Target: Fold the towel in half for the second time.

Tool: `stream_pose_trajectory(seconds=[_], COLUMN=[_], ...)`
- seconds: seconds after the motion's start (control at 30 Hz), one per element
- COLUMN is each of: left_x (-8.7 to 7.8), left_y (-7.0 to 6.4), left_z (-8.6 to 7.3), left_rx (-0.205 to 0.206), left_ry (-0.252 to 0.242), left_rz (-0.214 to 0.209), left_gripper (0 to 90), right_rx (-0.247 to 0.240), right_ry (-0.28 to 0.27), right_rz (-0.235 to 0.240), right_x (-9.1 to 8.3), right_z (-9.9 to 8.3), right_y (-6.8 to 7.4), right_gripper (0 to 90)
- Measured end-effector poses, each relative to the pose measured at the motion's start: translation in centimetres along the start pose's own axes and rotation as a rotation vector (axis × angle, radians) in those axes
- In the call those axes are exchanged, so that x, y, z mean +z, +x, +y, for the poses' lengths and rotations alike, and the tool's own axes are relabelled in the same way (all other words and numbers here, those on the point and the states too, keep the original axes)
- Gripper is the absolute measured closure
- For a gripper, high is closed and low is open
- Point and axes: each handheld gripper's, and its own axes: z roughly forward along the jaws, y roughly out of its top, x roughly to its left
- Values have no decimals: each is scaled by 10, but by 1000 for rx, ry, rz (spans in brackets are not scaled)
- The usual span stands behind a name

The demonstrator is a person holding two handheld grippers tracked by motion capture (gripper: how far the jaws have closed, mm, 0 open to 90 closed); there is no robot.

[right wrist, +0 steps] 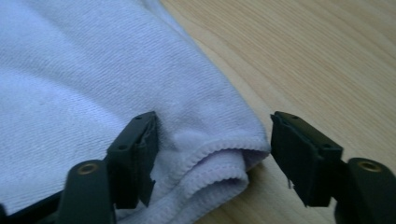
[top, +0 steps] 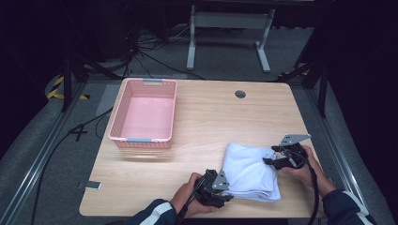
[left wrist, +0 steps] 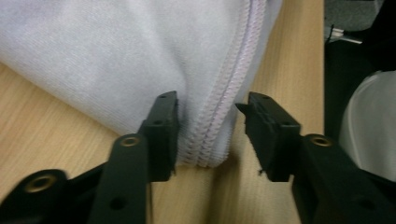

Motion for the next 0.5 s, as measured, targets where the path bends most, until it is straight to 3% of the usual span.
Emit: stream_pose_trajectory(seconds=[0.13, 0.2, 0.3, 0.37, 0.4, 0.5], left_x=[-12, -10, -2, 1, 4, 16], left_y=[-2, 0, 0, 0, -2, 0], left_z=[-4, -6, -8, -6, -5, -4], left_rx=[-50, -65, -88, -56, -61, -45], left_ry=[-44, -17, -11, -3, 6, 24], left_rz=[44, 62, 43, 48, 56, 70], left_gripper=[360, 256, 206, 192, 184, 160], right_rx=[2, 17, 30, 32, 27, 28], right_ry=[-8, -17, -70, -121, -124, -81], right_rz=[5, 18, 22, 46, 46, 55], right_x=[2, 2, -5, -11, -10, 0], right_z=[-1, -2, 0, 4, 5, 4], right_y=[-1, -4, -2, 4, 5, 7], right_gripper=[273, 267, 235, 204, 205, 157])
